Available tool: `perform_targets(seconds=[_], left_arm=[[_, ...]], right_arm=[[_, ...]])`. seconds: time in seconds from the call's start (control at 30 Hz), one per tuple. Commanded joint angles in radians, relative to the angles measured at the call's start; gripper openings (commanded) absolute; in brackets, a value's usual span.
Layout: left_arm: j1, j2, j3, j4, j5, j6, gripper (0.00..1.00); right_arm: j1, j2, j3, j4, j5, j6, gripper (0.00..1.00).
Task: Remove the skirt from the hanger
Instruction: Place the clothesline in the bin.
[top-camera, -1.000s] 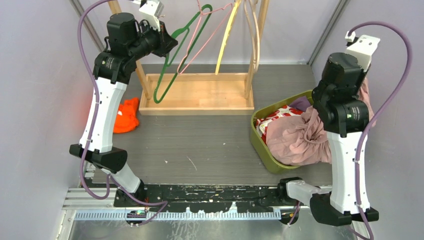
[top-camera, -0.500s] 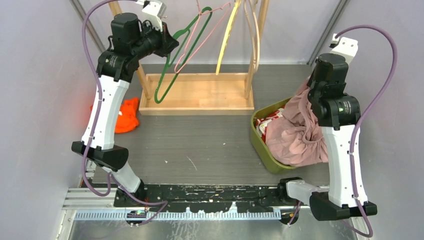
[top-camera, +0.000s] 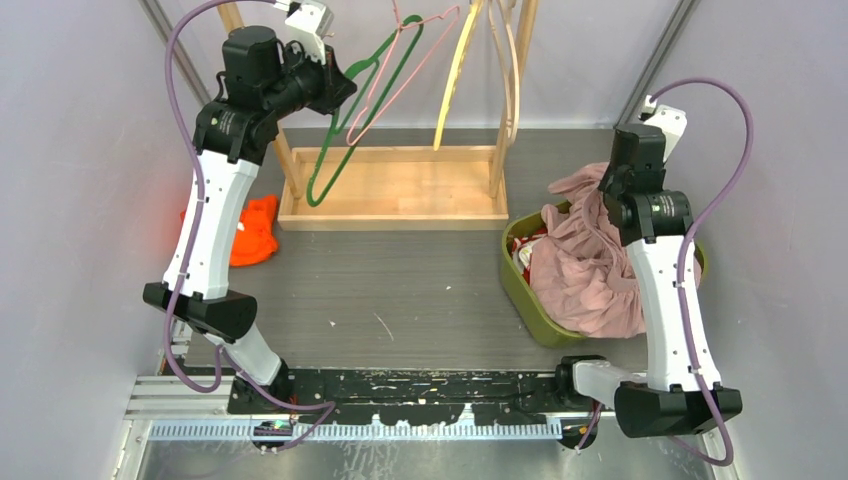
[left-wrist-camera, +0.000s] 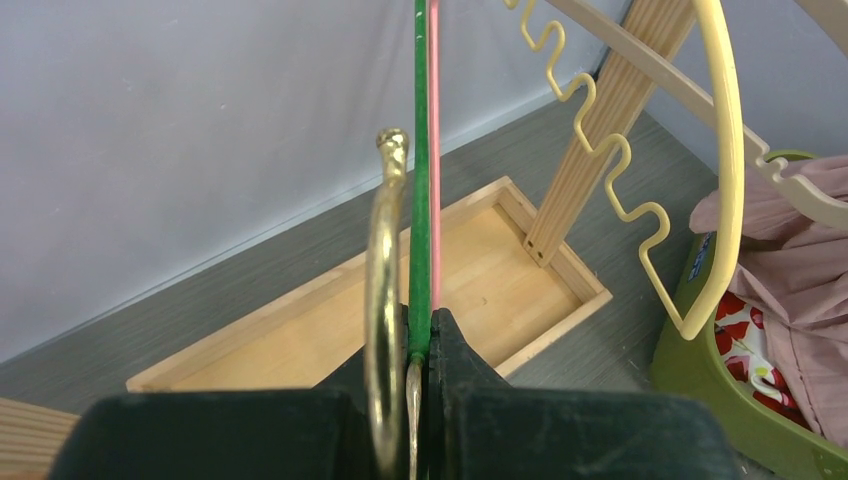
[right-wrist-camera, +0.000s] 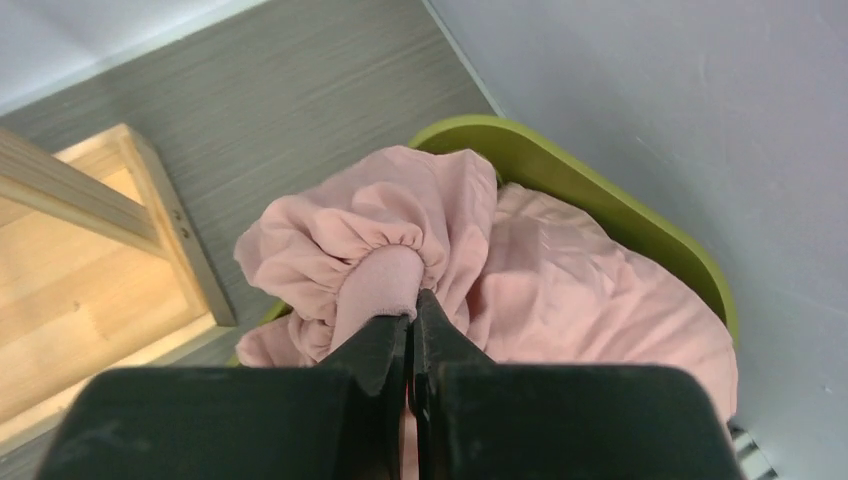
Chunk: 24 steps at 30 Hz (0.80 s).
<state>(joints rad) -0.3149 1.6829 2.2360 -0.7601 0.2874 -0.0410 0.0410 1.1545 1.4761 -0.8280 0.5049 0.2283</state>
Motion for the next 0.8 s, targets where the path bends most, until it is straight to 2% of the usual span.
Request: perform_targets(seconds=[0.0,0.13,0.3,0.4,0.47,0.57,0.77], left_arm=[[-0.001,-0.03,0.003,0.044,-0.008,0.016,0.0],[0.0,-0.031,-0.008,0.047,-0.005,0.015,0.0],[-0.001,-0.025,-0.011,0.052,0.007,0.005,0.0],[0.0,-0.023,-0.014,0.06,0.013,-0.003,0.0],[0.0,-0.022,-0.007,0.062,0.015,-0.006,0.0],[-0.001,-0.021,0.0,0.065,0.017,-0.008,0.0],[0.0,-0.029,0.01,0.062,0.007,0.003,0.0]], right_arm=[[-0.012,-0.082,-0.021,0.026,0.095,0.031,0.01],[-0.013,-0.143,-0.093,-0.003,0.082,0.073,0.01],[-0.013,-0.167,-0.166,-0.103,0.011,0.214,0.01],[-0.013,-0.201,-0.18,-0.069,0.011,0.191,0.01],[-0.013,-0.172,-0.091,-0.059,0.039,0.136,0.01],[-0.014,-0.071,0.127,-0.07,0.06,0.053,0.01],[-0.013,0.094,0.503,0.0,0.051,0.0,0.01]])
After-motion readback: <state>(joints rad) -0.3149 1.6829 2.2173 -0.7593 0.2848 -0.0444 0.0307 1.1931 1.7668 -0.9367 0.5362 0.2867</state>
